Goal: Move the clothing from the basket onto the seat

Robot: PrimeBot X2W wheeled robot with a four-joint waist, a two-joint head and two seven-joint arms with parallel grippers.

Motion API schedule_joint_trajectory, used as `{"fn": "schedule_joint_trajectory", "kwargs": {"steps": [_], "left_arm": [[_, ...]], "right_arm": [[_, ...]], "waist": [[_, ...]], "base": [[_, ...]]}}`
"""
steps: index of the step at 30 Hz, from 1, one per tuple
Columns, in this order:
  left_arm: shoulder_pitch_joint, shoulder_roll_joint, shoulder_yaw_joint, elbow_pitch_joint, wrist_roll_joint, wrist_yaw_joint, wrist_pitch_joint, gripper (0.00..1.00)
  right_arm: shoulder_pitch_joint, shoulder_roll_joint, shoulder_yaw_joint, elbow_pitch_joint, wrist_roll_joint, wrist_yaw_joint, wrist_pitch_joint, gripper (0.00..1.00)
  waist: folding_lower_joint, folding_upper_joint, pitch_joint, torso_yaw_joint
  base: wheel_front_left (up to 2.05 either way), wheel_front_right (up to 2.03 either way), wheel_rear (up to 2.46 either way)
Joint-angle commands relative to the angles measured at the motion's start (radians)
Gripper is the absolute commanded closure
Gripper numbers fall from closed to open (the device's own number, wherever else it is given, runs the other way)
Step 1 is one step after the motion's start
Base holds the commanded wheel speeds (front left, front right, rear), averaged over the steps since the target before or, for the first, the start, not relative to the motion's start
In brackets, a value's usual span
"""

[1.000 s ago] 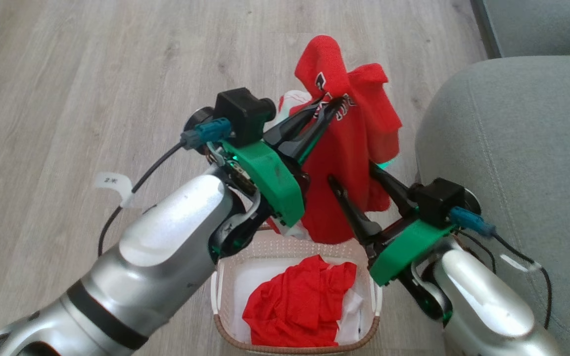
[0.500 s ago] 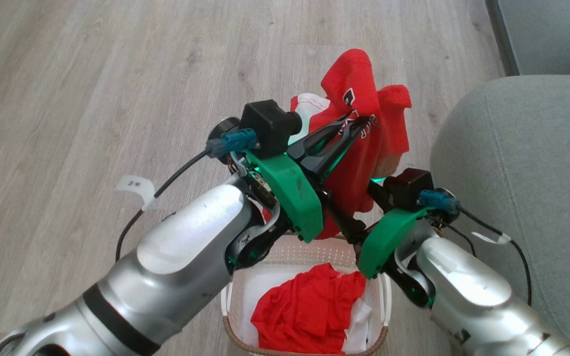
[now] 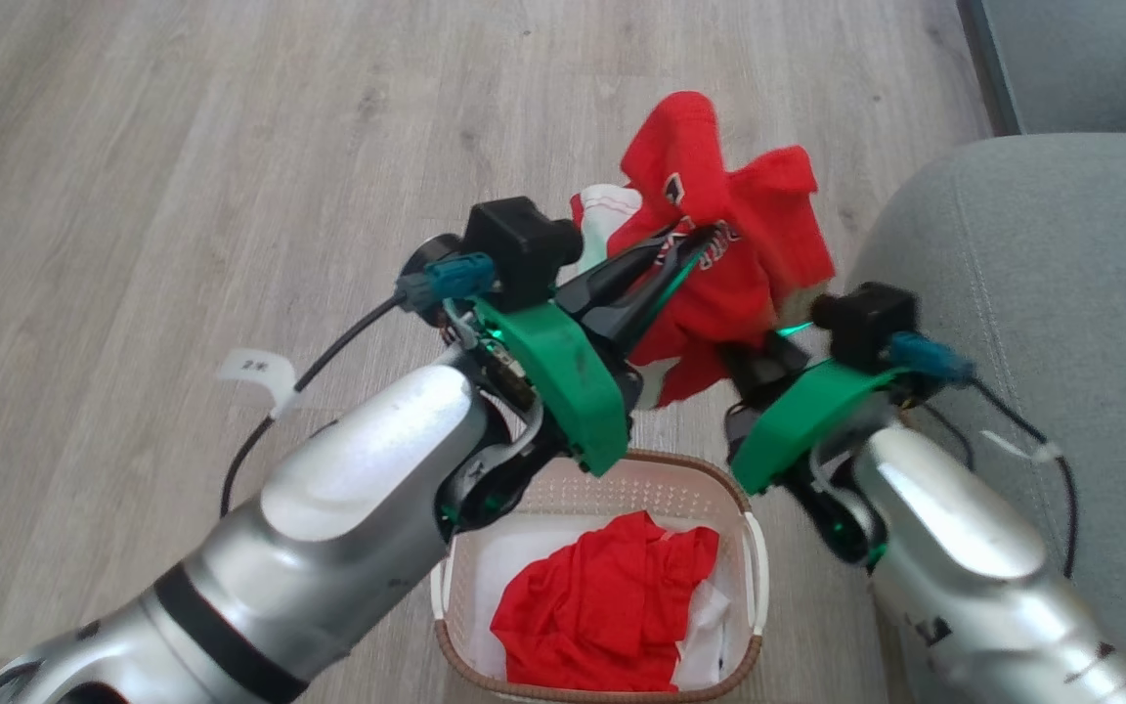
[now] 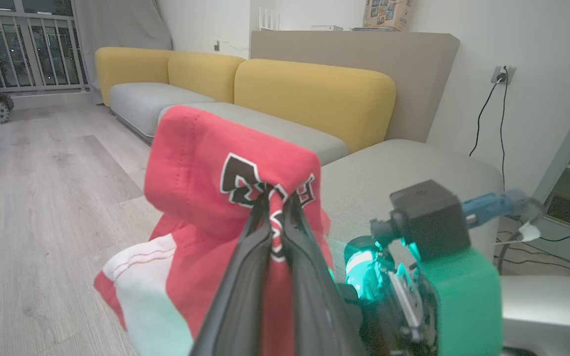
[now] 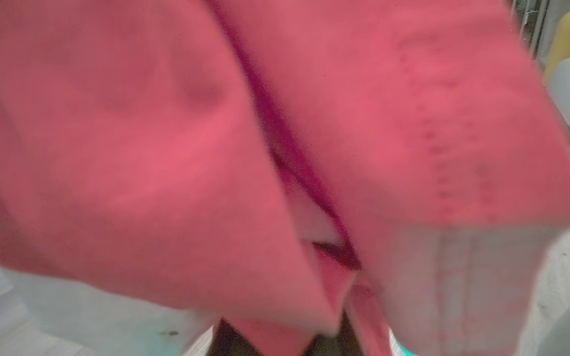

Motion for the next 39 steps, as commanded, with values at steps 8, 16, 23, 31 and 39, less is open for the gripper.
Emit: {"fn": "schedule_joint_trajectory", "kwargs": {"steps": [8, 16, 23, 31, 39], "left_arm": [[0.014, 0.061, 0.051, -0.026, -0.018, 0.021, -0.02, 1.0], [0.059, 0.079, 0.036, -0.046, -0.023, 0.031, -0.024, 0.88], [0.086, 0.079, 0.023, -0.078, -0.017, 0.036, -0.045, 0.0], [0.102, 0.097, 0.02, -0.094, -0.013, 0.051, -0.047, 0.0], [0.114, 0.12, 0.008, -0.102, 0.011, 0.058, -0.068, 0.0]], "right_arm": [[0.11, 0.023, -0.19, -0.18, -0.112, 0.0, -0.013, 1.0], [0.203, 0.043, -0.341, -0.315, -0.193, 0.0, -0.013, 1.0], [0.25, 0.032, -0.407, -0.38, -0.214, 0.0, -0.013, 1.0], [0.287, 0.021, -0.468, -0.44, -0.228, 0.0, -0.013, 1.0], [0.333, 0.013, -0.495, -0.49, -0.228, 0.0, -0.014, 1.0]], "waist": [[0.0, 0.0, 0.004, -0.024], [0.0, 0.0, 0.0, -0.052], [0.0, 0.0, 0.005, -0.095], [0.0, 0.0, 0.016, -0.162], [0.0, 0.0, 0.035, -0.286]], "base": [[0.0, 0.0, 0.0], [0.0, 0.0, 0.0], [0.0, 0.0, 0.0], [0.0, 0.0, 0.0], [0.0, 0.0, 0.0]]}}
